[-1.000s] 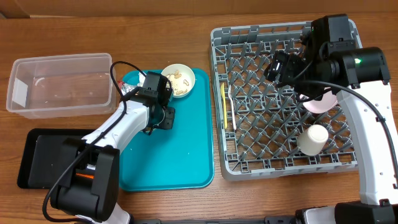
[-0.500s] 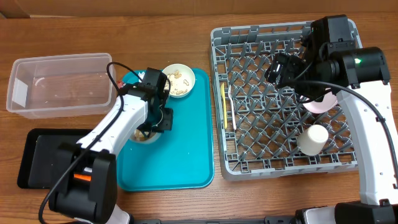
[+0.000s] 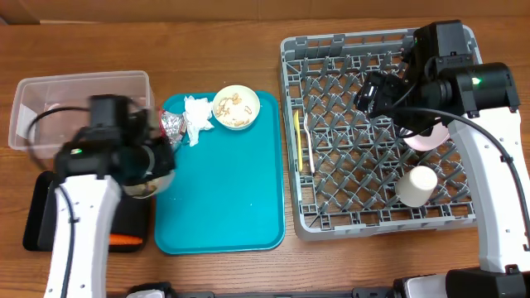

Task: Sort waste into correct bins and load items into the dishwasher rack
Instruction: 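Lift the bowl with the left gripper and move it over the black tray, then tip the bowl with the left gripper to pour food onto the black tray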

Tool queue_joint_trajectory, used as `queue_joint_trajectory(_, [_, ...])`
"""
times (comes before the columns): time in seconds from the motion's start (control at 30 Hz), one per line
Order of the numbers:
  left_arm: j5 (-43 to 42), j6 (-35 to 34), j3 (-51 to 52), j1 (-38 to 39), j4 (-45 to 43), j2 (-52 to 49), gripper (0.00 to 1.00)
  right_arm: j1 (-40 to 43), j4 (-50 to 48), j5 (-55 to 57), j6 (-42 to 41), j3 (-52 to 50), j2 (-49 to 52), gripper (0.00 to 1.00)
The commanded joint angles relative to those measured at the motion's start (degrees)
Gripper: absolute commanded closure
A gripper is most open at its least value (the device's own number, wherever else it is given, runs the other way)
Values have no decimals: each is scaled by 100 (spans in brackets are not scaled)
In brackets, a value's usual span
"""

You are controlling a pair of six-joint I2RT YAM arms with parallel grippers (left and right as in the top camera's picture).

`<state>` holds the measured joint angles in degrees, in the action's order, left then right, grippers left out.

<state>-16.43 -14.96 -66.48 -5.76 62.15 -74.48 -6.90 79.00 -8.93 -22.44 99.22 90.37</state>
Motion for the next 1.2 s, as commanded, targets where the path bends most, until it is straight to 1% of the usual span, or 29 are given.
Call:
queue_joint_trajectory(0.0, [-1399, 424, 284, -1080, -291, 33, 96, -11, -22, 50, 20, 96, -63, 0])
queue_joint_trajectory(0.07, [-1797, 575, 522, -1497, -498, 20, 96, -11, -22, 50, 20, 96, -63, 0])
queue_joint_trajectory(0.17, [-1947, 678, 890, -2100, -758, 2, 96, -11, -17, 50, 20, 96, -63, 0])
queue_joint_trajectory(0.23, [-2194, 872, 1113, -2470, -890, -4, 96, -11, -11, 50, 20, 98, -63, 0])
queue_joint_trajectory(0.33, [-2726, 1143, 1488, -3038, -1126, -4, 96, -11, -9, 50, 20, 96, -63, 0])
queue_joint_trajectory(0.4, [-3215, 1357, 1773, -3421, -1373, -9, 96, -11, -9, 50, 20, 98, -63, 0])
queue_joint_trajectory(0.6, [-5211, 2079, 2693, -4658, -2319, -9, 96, -11, 17, 50, 20, 96, -63, 0])
queue_joint_trajectory(0.7, [-5823, 2393, 3062, -5327, -2540, -9, 96, -11, 17, 50, 20, 98, -63, 0])
queue_joint_trajectory(0.77, [-6343, 2732, 3270, -5696, -2568, -9, 96, -11, 0, 50, 20, 96, -63, 0])
queue_joint_trajectory(0.87, [-7128, 3224, 3526, -6078, -2559, -9, 96, -11, -22, 50, 17, 98, -63, 0])
queue_joint_trajectory(0.93, [-7377, 3410, 3598, -6146, -2557, -9, 96, -11, -20, 50, 17, 98, -63, 0])
queue_joint_trajectory(1.0, [-7418, 3609, 3617, -6140, -2542, -9, 96, -11, -17, 50, 20, 96, -63, 0])
queue_joint_trajectory(1.03, [-7418, 3827, 3617, -6135, -2538, -9, 96, -11, -17, 50, 20, 98, -63, 0])
queue_joint_trajectory(1.17, [-7375, 3947, 3617, -6140, -2577, -9, 96, -11, -15, 50, 17, 98, -63, 0])
